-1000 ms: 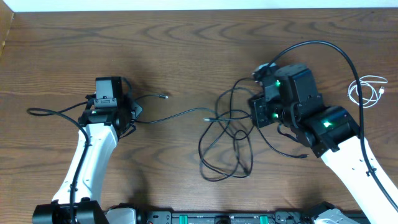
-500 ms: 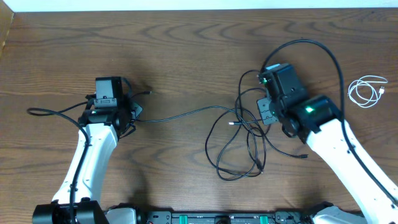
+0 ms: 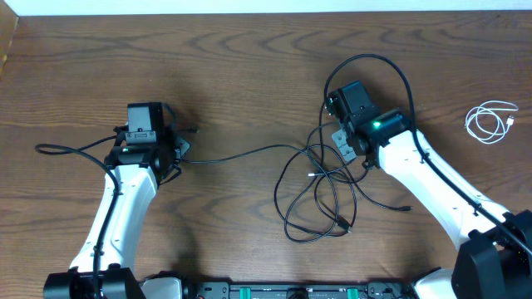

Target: Untangle cables

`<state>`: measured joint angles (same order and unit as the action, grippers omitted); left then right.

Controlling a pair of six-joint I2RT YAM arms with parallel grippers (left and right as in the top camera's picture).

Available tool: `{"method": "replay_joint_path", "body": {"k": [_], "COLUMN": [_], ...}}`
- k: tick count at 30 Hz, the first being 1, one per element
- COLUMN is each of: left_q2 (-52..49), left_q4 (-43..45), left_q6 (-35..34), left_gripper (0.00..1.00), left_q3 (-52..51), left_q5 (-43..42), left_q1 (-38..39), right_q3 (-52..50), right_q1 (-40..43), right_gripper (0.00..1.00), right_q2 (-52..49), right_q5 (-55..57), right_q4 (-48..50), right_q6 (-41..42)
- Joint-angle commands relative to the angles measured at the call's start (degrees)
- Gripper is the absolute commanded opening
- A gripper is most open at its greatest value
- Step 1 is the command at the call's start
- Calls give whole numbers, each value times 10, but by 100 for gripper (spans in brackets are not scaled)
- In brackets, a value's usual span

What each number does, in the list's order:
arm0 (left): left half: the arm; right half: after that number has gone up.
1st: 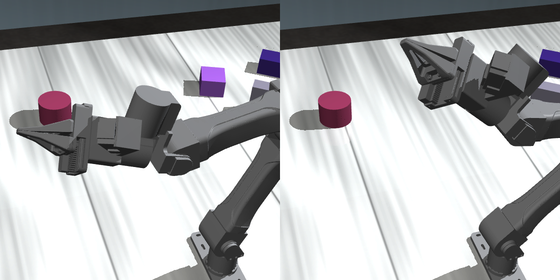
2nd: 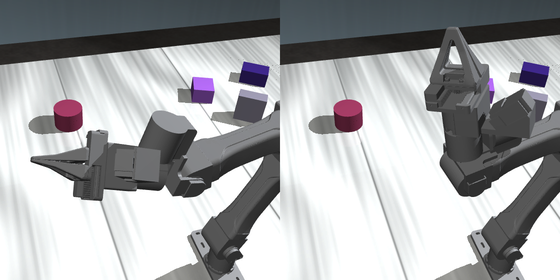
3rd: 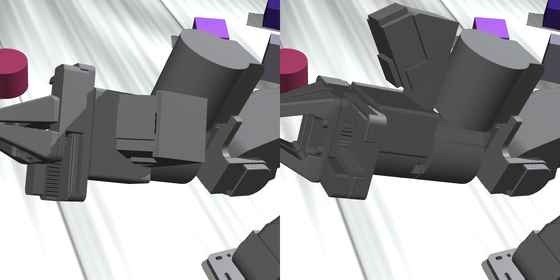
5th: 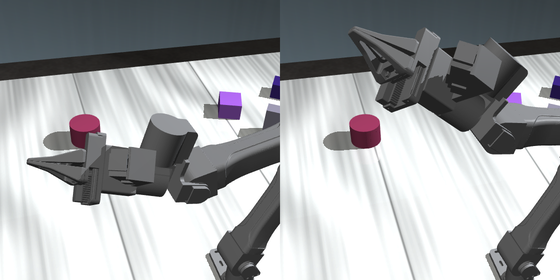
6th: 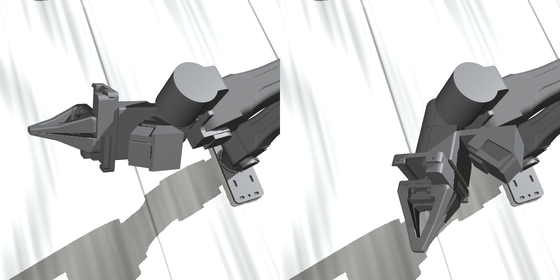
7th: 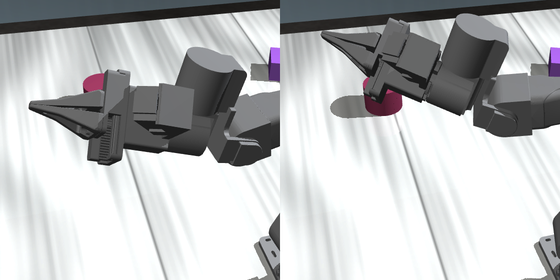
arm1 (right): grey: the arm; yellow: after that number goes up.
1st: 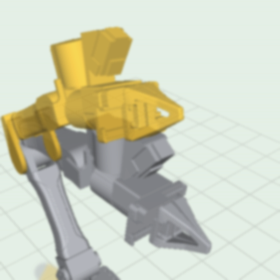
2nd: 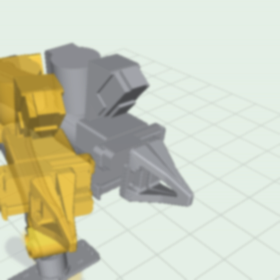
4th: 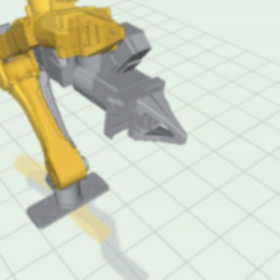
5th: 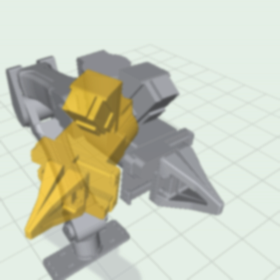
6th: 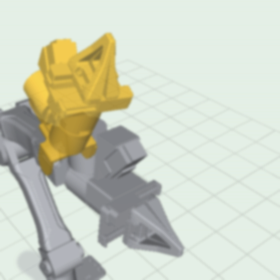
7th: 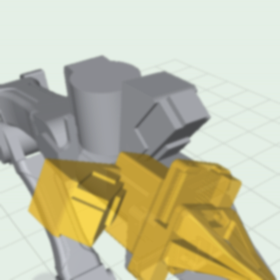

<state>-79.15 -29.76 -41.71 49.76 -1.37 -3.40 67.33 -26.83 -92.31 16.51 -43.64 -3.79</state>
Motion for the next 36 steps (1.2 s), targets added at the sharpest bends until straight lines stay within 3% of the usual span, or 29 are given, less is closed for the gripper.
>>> {"method": "replay_joint_path", "body": {"k": [1,6,17,21,24,28,31,33,36], "left_q2": [-3,-3,-3,-3,-3,-3,-3,-3,-3], "left_q4": [-2,-2,-2,-2,-2,-2,-2,-2,-2], "left_q6": [10,10,10,10,10,10,10,10,10], "left_gripper": [7,8,8,8,7,8,8,8,8], "left_q3": [8,8,8,8,8,8,8,8,8], "left_q5": [10,10,10,10,10,10,10,10,10], "left_q1": [-4,-4,-4,-4,-4,-4,-4,-4,-4], "right_q3": [31,58,59,59,58,50,44,40,40], "right_q1": [3,0,-29,-34,-34,-33,-29,-26,-26], "right_gripper": [1,1,4,7,22,43,72,80,82], "right_q2": [30,65,139,152,153,148,136,123,90], "right_q5": [42,41,-54,-168,-225,-227,-227,-227,-227], "right_q4": [7,47,145,115,82,34,4,2,6], "right_q6": [-12,-38,-222,-244,-236,-164,-137,-84,-17]}}
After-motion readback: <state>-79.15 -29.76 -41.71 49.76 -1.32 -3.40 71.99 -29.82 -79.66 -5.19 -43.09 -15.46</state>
